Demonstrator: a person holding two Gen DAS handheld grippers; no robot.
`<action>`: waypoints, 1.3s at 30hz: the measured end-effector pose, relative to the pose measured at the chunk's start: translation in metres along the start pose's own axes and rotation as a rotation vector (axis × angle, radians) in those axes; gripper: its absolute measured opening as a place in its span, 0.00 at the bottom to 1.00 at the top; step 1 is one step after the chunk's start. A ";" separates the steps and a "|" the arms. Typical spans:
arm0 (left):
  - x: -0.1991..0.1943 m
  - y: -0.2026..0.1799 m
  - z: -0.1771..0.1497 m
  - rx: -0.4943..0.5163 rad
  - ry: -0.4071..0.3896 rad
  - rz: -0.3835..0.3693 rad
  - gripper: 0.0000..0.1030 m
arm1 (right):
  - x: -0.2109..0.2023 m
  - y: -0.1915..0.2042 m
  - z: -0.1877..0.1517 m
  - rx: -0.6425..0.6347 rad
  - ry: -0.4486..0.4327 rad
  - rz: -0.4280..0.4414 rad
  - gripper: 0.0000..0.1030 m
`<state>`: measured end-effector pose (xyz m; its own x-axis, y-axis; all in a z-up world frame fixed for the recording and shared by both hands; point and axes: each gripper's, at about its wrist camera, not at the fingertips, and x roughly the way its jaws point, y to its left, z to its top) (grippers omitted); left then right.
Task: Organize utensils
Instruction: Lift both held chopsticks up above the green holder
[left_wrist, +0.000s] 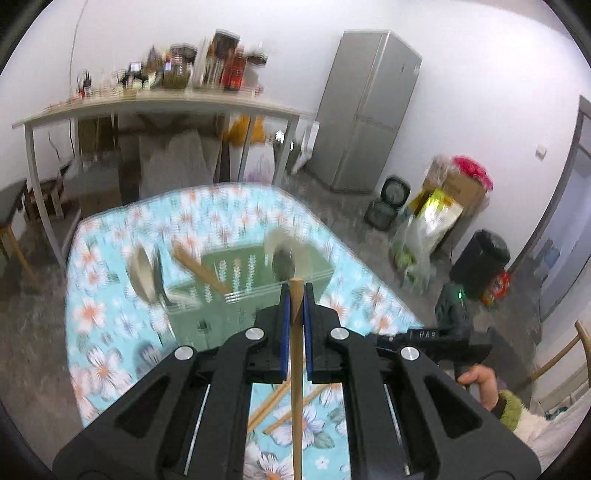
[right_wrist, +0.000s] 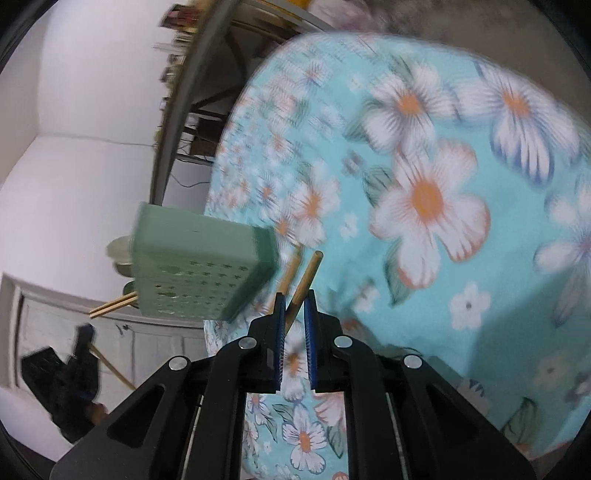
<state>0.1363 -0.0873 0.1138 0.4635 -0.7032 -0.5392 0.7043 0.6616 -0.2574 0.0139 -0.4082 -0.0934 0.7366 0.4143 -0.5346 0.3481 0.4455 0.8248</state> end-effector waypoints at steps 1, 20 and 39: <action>-0.011 -0.002 0.009 0.001 -0.034 -0.009 0.05 | -0.005 0.006 0.001 -0.026 -0.015 -0.006 0.09; -0.081 0.001 0.119 -0.096 -0.591 0.069 0.05 | -0.053 0.052 0.004 -0.228 -0.148 -0.066 0.08; 0.031 0.053 0.086 -0.268 -0.448 0.253 0.06 | -0.050 0.054 0.006 -0.227 -0.145 -0.080 0.08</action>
<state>0.2345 -0.0969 0.1527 0.8230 -0.5180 -0.2330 0.4086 0.8249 -0.3905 -0.0004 -0.4095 -0.0211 0.7933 0.2597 -0.5507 0.2815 0.6456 0.7099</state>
